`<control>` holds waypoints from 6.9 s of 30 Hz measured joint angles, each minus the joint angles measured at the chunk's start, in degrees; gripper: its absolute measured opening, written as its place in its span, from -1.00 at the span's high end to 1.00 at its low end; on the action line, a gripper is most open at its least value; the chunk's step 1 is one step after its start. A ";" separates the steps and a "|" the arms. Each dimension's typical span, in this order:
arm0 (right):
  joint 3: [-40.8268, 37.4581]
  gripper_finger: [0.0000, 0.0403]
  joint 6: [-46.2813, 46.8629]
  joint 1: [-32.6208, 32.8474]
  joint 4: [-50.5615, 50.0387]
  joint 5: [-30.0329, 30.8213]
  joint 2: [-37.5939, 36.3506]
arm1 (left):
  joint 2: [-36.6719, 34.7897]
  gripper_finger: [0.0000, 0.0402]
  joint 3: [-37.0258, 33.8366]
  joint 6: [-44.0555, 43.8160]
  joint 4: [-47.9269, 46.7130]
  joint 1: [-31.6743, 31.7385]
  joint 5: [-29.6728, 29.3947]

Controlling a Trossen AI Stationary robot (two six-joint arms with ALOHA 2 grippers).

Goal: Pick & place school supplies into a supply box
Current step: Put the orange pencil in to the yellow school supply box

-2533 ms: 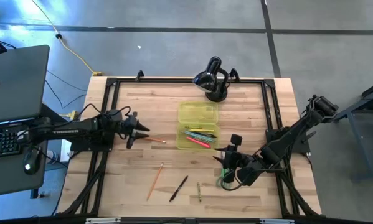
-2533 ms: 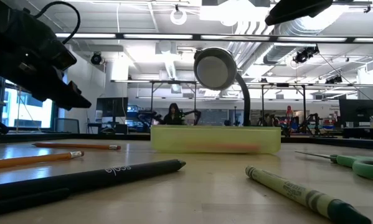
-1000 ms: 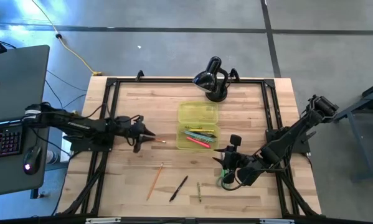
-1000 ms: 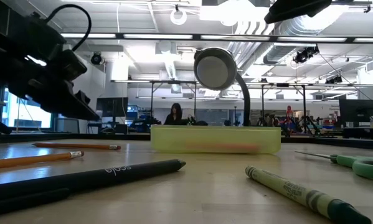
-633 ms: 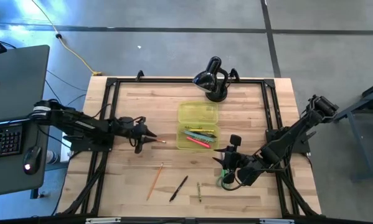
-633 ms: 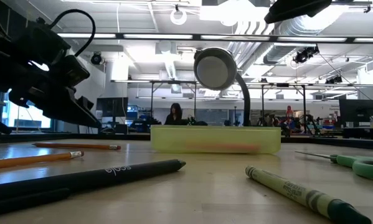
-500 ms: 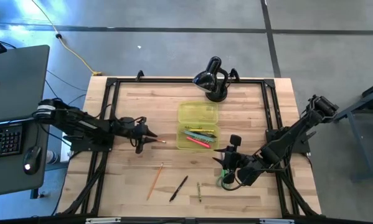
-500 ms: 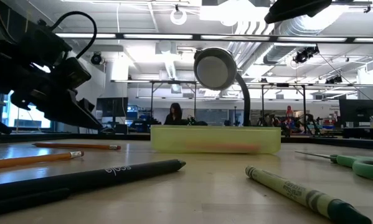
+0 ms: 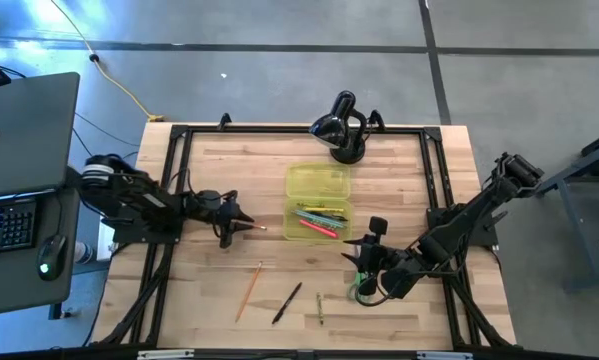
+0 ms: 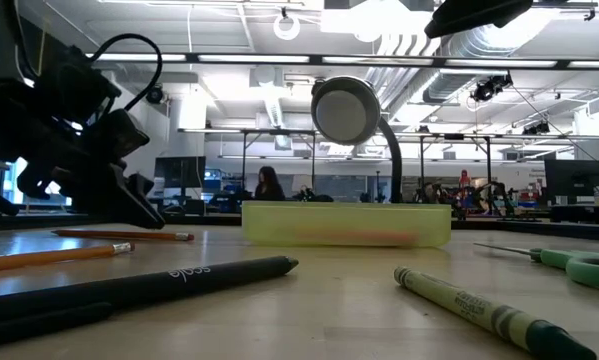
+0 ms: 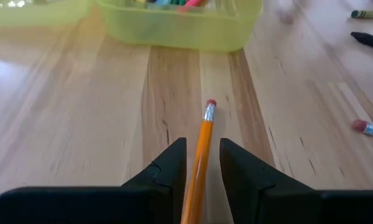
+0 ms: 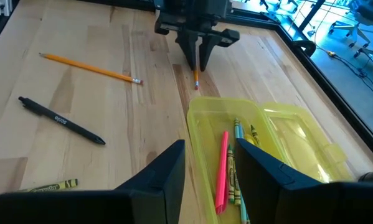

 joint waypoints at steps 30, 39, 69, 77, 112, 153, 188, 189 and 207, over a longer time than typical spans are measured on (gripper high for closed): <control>0.00 0.42 -0.02 0.00 -0.04 -0.02 0.00 | 20.42 0.37 3.77 2.08 15.64 0.00 -0.83; 0.00 0.42 -0.02 0.00 -0.24 -0.05 0.00 | 21.26 0.37 4.24 2.05 15.99 0.00 -0.81; 0.00 0.42 -0.02 0.00 -0.24 -1.25 0.00 | 24.87 0.82 13.80 4.03 14.65 0.00 2.71; 0.00 0.42 -0.02 0.00 -0.26 -1.27 0.00 | 24.89 0.87 15.28 6.13 13.97 0.00 2.03; -0.02 0.42 -1.07 0.01 0.30 -3.34 0.00 | 18.04 0.81 49.55 11.62 -26.00 0.00 5.07; -0.02 0.42 -0.90 0.13 1.06 -6.19 0.00 | 38.00 0.16 68.46 6.95 -23.51 -0.04 10.63; -0.02 0.42 -1.00 0.15 0.04 -6.39 0.00 | 7.46 0.18 68.46 -18.56 -80.91 -18.28 -0.80; -0.02 0.42 -0.98 0.15 -0.20 -6.38 0.00 | 7.11 0.18 68.43 -20.37 -81.27 -20.59 -4.26; -0.02 0.42 -0.98 0.15 -1.11 -6.40 0.00 | 6.40 0.18 62.99 -68.21 -91.28 -53.50 -71.91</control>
